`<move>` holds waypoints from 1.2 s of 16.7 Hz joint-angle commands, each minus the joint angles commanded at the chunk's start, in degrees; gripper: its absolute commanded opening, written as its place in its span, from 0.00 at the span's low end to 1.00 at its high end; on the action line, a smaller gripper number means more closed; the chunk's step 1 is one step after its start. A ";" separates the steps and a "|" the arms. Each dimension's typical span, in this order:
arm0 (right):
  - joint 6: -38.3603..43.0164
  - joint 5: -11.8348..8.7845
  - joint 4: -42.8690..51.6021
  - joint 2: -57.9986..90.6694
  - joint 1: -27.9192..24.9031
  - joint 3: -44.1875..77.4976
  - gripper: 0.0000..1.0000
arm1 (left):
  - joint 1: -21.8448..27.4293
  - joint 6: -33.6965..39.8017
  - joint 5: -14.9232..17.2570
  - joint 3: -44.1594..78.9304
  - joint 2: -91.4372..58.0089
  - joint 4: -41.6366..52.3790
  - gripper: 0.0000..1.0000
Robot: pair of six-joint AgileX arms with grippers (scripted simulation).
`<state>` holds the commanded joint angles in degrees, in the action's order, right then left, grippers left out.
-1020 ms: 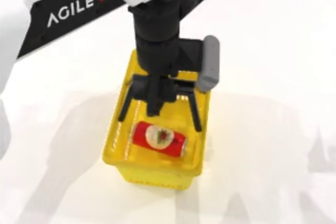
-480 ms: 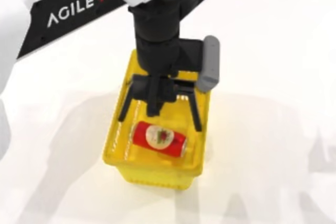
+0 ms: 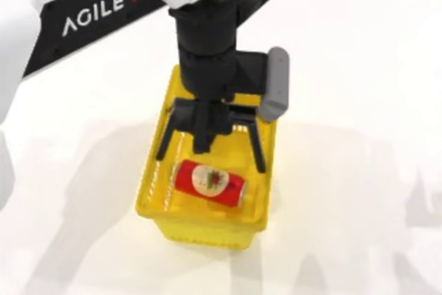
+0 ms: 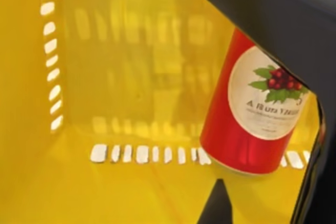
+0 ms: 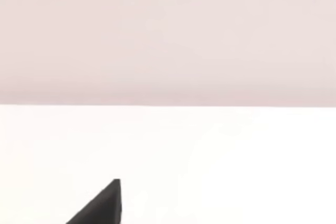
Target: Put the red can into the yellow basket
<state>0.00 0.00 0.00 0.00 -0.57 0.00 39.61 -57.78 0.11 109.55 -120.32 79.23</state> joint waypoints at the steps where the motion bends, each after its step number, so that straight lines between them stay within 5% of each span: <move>1: 0.00 0.00 0.00 0.00 0.00 0.00 1.00 | 0.00 0.00 0.00 0.00 0.00 0.00 0.00; 14: 0.00 0.00 0.00 0.00 0.00 0.00 1.00 | -0.06 -0.13 0.00 0.17 -0.04 0.23 0.00; 20: 0.00 0.00 0.00 0.00 0.00 0.00 1.00 | -2.79 -1.93 -0.03 8.12 0.97 9.35 0.00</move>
<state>0.00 0.00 0.00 0.00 -0.57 0.00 36.82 -59.71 0.08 117.67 -119.34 88.58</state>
